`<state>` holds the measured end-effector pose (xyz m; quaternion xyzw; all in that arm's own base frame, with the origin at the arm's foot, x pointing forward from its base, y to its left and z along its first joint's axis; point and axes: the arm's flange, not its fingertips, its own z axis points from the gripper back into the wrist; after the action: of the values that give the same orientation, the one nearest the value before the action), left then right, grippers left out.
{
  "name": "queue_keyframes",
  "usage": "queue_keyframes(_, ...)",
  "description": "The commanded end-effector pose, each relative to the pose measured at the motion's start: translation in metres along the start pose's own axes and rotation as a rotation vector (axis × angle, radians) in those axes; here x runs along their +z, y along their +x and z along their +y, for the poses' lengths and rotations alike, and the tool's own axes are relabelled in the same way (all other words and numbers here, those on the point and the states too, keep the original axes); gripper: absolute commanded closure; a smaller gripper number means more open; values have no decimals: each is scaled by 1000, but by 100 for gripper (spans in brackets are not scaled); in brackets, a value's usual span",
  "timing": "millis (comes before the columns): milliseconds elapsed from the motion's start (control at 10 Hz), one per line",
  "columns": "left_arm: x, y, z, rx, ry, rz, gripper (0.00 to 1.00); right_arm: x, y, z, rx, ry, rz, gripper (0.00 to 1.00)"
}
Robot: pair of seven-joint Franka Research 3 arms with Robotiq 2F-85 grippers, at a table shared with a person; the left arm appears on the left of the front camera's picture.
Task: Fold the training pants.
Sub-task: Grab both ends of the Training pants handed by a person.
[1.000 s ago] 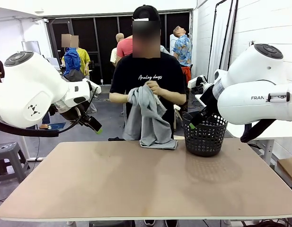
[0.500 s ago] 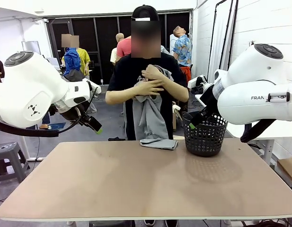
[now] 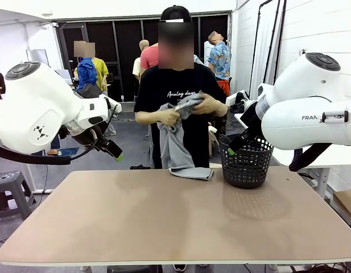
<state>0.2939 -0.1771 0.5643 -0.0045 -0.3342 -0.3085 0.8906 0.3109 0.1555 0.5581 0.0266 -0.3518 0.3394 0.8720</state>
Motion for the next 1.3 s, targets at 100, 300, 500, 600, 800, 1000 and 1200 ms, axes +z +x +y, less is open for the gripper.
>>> queue_keyframes(100, 0, 0, 1, -5, -4, 0, 0, 0, 0, 0, 2, 11, -3, 0)
queue_keyframes(300, 0, 0, 1, -5, -4, 0, 0, 0, 0, 0, 2, 11, -3, 0)
queue_keyframes(500, 0, 0, 1, -5, -4, 0, 0, 0, 0, 0, 2, 11, -3, 0)
queue_keyframes(600, 0, 0, 1, -5, -4, 0, 0, 0, 0, 0, 2, 11, -3, 0)
queue_keyframes(800, 0, 0, 1, -5, -4, 0, 0, 0, 0, 0, 2, 11, -3, 0)
queue_keyframes(1000, 0, 0, 1, -5, -4, 0, 0, 0, 0, 0, 2, 11, -3, 0)
queue_keyframes(1200, 0, 0, 1, -5, -4, 0, 0, 0, 0, 0, 2, 11, -3, 0)
